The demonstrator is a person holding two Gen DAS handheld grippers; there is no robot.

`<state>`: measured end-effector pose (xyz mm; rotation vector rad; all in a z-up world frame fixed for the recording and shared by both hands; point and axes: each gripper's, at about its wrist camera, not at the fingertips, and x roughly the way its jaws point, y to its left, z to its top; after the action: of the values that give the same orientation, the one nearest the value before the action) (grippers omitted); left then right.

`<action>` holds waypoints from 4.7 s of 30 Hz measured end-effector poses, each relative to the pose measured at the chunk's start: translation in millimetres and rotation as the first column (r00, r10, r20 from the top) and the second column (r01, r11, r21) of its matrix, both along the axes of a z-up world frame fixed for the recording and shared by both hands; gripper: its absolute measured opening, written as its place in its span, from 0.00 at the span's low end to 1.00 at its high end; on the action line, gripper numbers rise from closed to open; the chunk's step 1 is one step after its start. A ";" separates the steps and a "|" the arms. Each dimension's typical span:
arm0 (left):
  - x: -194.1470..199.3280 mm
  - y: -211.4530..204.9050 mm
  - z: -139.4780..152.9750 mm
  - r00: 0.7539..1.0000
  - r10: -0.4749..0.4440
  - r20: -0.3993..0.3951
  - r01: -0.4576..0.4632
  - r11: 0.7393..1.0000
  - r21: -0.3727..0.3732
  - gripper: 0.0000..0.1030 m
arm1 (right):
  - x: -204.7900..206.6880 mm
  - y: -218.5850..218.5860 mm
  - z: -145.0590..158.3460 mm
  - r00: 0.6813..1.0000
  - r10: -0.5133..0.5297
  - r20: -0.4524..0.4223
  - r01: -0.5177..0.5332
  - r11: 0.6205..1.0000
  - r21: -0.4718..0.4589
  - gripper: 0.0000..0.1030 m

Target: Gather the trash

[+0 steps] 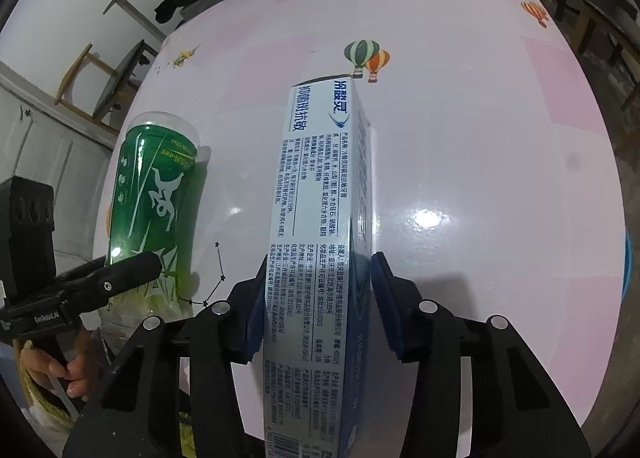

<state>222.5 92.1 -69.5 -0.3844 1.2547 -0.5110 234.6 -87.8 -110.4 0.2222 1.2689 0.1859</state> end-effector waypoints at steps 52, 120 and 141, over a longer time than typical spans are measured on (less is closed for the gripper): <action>-72.4 -40.1 82.0 0.904 -0.136 0.406 0.011 0.955 0.296 0.59 | -29.1 -24.4 32.6 0.988 -0.094 0.125 0.087 0.994 0.061 0.30; -35.7 -283.6 121.8 0.792 -0.487 0.369 0.530 0.848 -0.017 0.59 | -204.5 -276.0 78.9 0.648 -0.696 0.309 0.690 0.708 0.148 0.30; 30.2 -418.4 -7.9 0.870 -0.490 0.049 0.487 0.871 0.072 0.78 | -138.8 -413.9 -89.9 0.545 -0.838 -0.010 0.829 0.538 0.153 0.63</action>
<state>252.8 -326.3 -77.5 0.0098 1.2997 -0.9108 95.8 -501.6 -200.3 0.9277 0.9543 -0.5638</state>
